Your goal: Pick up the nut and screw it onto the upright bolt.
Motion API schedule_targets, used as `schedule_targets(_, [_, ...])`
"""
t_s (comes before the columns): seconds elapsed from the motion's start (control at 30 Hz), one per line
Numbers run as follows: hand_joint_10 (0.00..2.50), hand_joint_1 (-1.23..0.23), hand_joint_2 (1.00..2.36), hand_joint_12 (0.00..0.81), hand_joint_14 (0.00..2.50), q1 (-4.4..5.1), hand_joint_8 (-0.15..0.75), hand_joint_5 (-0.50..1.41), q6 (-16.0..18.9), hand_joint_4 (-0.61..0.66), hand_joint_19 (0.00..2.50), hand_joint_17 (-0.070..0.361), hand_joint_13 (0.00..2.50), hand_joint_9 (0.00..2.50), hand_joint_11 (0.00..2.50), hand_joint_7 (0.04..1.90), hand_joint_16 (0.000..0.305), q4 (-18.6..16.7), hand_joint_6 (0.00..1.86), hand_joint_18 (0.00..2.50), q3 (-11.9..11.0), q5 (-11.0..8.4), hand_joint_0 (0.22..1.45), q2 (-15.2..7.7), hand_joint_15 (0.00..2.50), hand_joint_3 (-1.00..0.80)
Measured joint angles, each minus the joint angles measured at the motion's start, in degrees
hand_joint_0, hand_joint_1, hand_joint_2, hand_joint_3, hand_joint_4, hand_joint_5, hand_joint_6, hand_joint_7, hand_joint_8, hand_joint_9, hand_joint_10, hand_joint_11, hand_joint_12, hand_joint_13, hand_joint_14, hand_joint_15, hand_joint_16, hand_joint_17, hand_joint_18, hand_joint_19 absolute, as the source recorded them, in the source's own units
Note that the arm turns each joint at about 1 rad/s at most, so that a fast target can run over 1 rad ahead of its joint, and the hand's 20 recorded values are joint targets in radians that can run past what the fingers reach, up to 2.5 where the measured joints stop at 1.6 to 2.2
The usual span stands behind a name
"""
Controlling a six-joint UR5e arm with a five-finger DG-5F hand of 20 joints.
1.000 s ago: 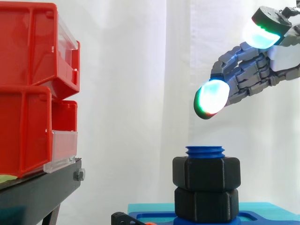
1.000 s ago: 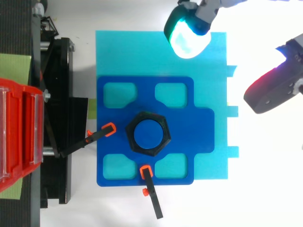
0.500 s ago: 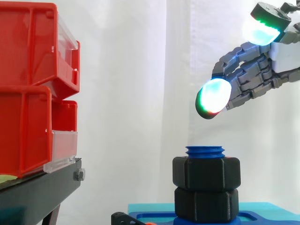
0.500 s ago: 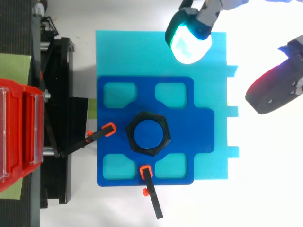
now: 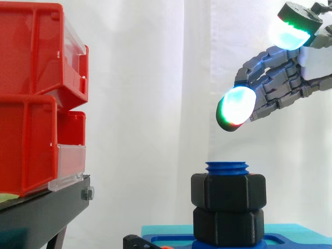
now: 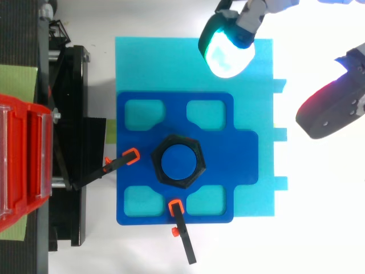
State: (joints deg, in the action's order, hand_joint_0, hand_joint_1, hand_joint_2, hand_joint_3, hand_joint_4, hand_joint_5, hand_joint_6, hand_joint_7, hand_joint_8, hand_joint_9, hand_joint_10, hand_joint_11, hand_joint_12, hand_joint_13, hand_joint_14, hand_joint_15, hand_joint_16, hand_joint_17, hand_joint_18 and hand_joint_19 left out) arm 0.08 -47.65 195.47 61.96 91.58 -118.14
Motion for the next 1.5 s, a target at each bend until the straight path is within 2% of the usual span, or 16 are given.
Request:
schedule_targets(0.67, [0.0,-0.28,1.0,0.333,0.0,-0.01,0.179,-0.26,-0.07,0.1,0.0,0.105,0.0,0.0,0.0,0.68,0.046,0.0,0.5,0.0,0.0,0.0,0.47,0.0,0.0,-0.5])
schedule_targets(1.5, [0.0,-0.28,1.0,0.331,0.0,-0.02,0.173,-0.26,-0.08,0.09,0.0,0.104,0.0,0.0,0.0,0.71,0.046,0.0,0.5,0.0,0.0,0.0,0.47,0.0,0.0,-0.5])
